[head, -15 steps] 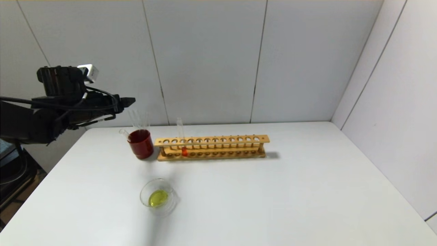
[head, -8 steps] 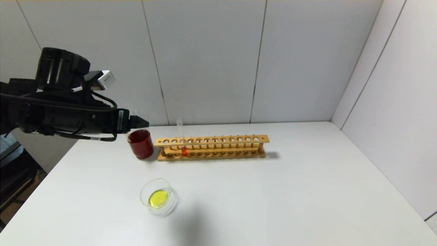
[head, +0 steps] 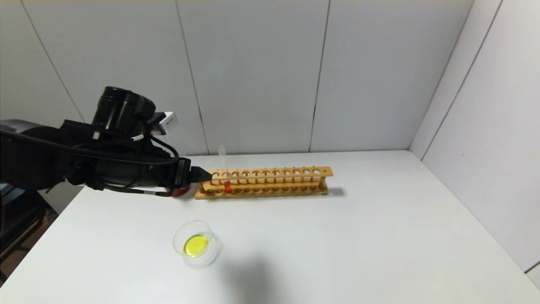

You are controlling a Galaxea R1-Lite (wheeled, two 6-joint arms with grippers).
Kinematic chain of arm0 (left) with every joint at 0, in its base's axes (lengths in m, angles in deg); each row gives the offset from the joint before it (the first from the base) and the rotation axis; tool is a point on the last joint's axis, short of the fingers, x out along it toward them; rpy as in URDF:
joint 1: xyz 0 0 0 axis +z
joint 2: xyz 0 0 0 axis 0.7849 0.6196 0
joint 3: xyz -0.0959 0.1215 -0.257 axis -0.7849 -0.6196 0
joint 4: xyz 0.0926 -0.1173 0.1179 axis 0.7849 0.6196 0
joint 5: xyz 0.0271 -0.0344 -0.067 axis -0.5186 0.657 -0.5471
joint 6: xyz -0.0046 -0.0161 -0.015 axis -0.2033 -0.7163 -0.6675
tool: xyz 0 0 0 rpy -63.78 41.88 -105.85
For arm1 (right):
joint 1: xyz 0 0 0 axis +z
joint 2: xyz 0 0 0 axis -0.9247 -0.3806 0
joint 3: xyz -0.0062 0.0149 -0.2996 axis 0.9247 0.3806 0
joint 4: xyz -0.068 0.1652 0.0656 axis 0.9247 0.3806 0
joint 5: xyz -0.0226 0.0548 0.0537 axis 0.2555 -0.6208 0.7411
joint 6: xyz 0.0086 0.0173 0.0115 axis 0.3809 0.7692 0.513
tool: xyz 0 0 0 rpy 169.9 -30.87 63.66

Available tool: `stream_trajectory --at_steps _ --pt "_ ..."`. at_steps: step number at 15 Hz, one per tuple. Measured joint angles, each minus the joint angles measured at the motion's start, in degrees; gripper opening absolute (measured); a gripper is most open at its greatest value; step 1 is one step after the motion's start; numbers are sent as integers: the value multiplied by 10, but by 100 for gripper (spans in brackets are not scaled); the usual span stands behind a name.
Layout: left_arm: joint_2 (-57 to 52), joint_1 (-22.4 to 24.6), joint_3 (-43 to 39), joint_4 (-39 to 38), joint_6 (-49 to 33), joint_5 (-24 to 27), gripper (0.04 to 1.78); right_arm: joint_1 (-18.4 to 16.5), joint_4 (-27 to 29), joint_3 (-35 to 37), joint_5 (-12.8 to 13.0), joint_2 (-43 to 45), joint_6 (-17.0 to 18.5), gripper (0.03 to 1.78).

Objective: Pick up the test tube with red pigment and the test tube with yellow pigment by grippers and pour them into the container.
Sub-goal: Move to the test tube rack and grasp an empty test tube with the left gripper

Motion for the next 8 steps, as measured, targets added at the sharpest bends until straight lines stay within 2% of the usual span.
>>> stream_trajectory --at_steps 4,8 --pt "40 -10 -16 -70 0 -5 175 0 0 0 0 0 0 175" --pt "59 -19 -16 -92 -3 -7 175 0 0 0 0 0 0 175"
